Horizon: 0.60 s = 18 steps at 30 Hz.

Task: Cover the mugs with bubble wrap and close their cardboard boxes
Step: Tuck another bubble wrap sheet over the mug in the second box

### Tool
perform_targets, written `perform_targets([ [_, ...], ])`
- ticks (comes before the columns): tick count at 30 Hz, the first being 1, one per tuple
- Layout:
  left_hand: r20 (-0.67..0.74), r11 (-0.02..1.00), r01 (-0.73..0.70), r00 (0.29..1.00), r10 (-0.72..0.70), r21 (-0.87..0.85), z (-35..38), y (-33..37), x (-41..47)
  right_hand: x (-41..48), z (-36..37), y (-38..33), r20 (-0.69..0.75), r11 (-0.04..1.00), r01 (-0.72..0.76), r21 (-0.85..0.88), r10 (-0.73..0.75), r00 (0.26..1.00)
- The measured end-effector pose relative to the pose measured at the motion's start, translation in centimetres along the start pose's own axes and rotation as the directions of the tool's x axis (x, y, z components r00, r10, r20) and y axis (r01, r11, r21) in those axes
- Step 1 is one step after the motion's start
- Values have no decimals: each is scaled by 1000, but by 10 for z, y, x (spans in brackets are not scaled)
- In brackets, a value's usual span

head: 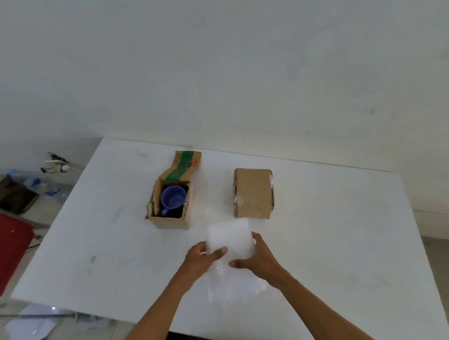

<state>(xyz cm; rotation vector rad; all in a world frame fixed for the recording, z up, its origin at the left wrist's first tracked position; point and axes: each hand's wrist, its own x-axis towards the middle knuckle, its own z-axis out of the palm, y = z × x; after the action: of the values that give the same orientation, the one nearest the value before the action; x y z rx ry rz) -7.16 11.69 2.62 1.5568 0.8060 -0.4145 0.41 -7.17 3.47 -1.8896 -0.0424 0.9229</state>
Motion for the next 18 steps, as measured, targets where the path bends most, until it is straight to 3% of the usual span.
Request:
perform_targets([
  [4, 114, 990, -77, 989, 90, -118, -27, 17, -14, 13, 17, -37, 73, 996, 74, -43, -70, 995],
  [7, 123, 970, -87, 985, 117, -227, -44, 33, -12, 25, 25, -63, 164, 996, 67, 67, -77, 983],
  [10, 70, 951, -89, 991, 115, -295, -65, 48, -3, 43, 36, -85, 208, 965, -47, 258, -8, 978],
  [12, -65, 970, -157, 987, 147, -183, -79, 59, 1, 58, 47, -98, 129, 954, -64, 291, 27, 991],
  [13, -170, 976, -214, 964, 204, -48, -88, 62, 4, 65, 52, -105, 74, 968, -30, 250, 12, 997],
  [16, -437, 875, -297, 776, 455, 383, -119, 59, 18, 80, 65, -125, -46, 991, 66, 112, -62, 997],
  [18, -423, 885, -237, 809, 408, 401, -136, 49, 32, 89, 72, -132, -66, 993, 90, 83, -85, 994],
])
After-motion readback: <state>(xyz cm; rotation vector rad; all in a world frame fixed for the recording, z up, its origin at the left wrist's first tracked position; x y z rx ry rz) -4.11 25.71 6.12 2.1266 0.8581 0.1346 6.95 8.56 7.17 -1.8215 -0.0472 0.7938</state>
